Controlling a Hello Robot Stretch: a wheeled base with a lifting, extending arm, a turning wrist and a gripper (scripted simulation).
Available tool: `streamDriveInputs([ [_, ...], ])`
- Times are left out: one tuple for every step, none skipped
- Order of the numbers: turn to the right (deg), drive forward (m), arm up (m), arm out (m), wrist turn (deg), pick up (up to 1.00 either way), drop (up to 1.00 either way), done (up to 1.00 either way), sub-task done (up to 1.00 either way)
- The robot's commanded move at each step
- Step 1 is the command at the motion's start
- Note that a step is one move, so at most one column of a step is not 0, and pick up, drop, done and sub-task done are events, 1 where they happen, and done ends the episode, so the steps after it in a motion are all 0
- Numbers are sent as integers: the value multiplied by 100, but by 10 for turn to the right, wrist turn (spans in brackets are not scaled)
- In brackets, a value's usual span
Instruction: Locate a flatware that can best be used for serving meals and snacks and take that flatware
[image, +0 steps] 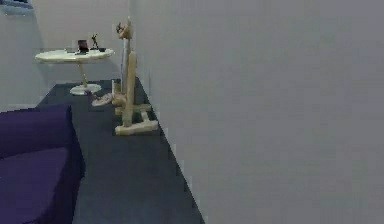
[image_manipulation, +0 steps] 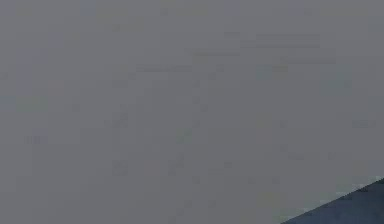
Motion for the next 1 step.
streamDriveInputs([
  [-180, 0, 0, 0, 0, 0, 0, 0, 0],
])
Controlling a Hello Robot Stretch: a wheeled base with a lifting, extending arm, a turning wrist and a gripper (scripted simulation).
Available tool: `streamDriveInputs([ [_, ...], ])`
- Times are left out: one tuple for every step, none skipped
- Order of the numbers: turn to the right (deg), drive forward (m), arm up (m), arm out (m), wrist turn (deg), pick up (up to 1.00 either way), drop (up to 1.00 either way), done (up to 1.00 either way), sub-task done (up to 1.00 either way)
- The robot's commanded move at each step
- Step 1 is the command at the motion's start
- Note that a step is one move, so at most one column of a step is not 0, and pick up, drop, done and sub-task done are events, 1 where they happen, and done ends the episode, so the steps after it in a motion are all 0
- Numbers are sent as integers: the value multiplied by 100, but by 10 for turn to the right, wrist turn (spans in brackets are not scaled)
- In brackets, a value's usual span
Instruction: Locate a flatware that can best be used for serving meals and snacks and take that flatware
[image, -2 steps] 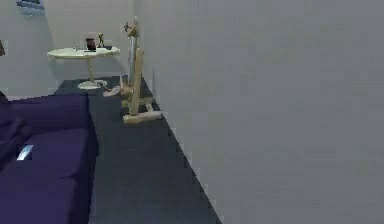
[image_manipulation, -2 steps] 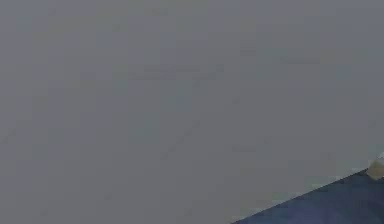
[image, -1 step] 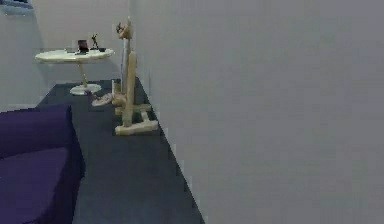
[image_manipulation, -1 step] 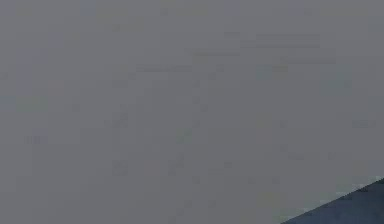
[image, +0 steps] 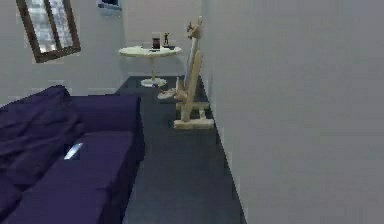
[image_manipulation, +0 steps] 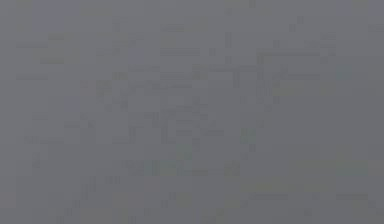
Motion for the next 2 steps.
streamDriveInputs([
  [0, 100, 0, 0, 0, 0, 0, 0, 0],
  [-30, 0, 0, 0, 0, 0, 0, 0, 0],
])
